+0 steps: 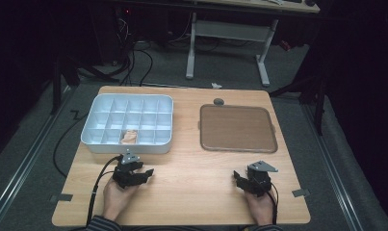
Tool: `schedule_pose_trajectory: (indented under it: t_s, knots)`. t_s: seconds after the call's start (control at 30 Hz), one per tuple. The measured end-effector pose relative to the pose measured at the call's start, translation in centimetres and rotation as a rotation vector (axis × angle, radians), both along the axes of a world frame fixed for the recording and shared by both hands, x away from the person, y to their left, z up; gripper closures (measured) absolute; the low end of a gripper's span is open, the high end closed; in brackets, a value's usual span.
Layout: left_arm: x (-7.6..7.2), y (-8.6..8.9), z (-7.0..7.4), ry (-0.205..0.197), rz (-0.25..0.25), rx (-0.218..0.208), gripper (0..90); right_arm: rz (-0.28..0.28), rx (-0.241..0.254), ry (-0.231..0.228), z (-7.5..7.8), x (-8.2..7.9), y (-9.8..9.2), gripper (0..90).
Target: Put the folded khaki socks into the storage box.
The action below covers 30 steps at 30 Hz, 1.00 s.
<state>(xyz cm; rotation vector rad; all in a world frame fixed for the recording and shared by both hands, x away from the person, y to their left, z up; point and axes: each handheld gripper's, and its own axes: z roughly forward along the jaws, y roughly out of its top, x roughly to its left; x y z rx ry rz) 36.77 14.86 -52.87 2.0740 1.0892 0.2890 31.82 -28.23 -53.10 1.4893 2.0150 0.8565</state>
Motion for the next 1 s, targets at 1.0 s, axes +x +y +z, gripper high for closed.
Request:
schedule_pose_trajectory:
  t_s: [1.0]
  knots:
    - [-0.78, -0.66, -0.74, -0.113, -0.024, 0.070, 38.0, 0.000, 0.000, 0.000, -0.01, -0.01, 0.00, 38.4]
